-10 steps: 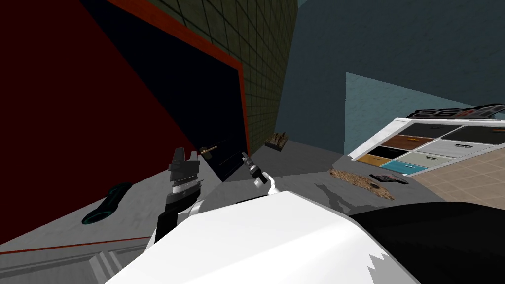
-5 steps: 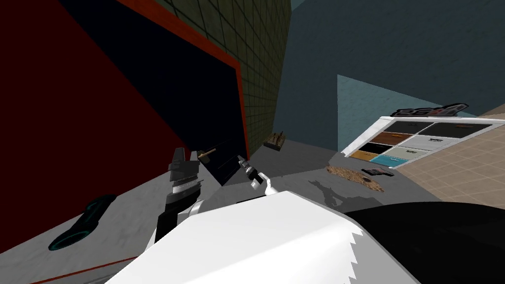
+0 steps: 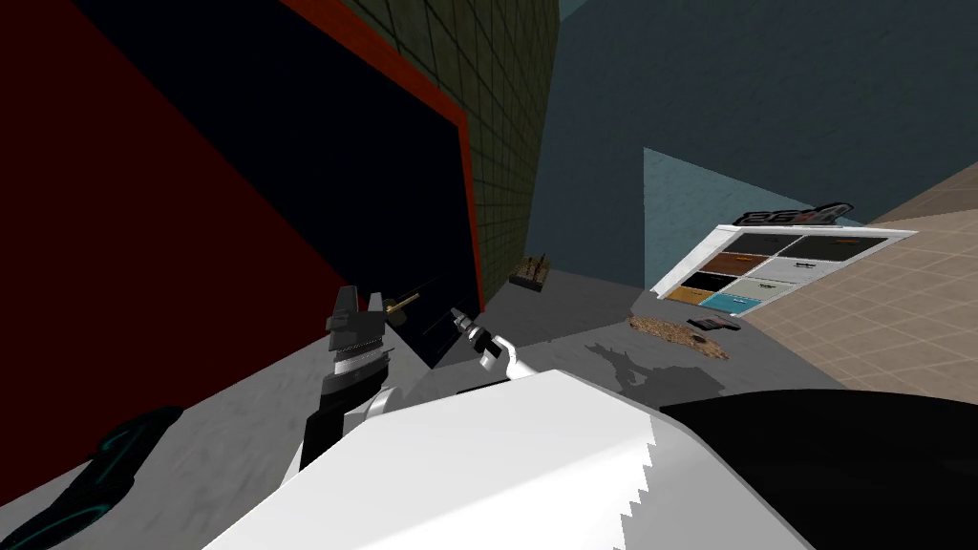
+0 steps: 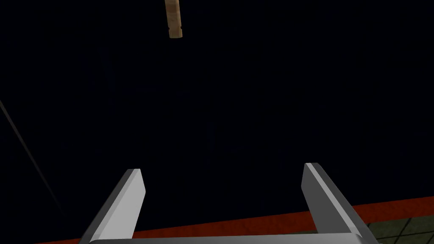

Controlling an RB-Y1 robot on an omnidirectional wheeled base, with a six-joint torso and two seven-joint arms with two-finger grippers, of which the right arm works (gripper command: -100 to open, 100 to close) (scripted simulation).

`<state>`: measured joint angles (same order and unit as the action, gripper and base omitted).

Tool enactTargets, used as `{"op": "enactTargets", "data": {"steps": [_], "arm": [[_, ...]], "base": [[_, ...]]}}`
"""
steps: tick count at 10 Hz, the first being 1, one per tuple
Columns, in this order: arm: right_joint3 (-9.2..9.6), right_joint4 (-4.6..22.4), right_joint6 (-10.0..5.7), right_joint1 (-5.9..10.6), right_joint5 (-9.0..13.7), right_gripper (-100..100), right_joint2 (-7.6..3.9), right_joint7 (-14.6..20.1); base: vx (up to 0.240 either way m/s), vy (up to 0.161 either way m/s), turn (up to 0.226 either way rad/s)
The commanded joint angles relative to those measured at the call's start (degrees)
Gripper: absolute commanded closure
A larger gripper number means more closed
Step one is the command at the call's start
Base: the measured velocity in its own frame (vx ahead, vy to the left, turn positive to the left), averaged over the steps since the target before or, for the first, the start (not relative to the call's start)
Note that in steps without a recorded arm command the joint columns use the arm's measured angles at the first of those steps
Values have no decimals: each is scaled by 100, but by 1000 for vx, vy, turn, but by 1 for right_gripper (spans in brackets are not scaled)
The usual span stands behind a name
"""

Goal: Pull the door open

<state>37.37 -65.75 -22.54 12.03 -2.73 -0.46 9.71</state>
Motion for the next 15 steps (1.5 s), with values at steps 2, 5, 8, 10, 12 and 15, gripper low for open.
{"op": "enactTargets", "data": {"steps": [2,5,8,10,12,15], "arm": [[186,247,76,170,26,-100,40,93],[420,615,146,394,51,-100,166,178],[541,805,182,510,64,-100,242,222],[611,913,202,577,71,-100,292,248],[622,924,201,580,72,-100,297,250],[629,972,198,615,71,-100,87,301]], "base": [[87,183,-92],[100,220,-59],[65,211,-71],[74,203,-27],[36,127,-14],[-88,-115,-27]]}}
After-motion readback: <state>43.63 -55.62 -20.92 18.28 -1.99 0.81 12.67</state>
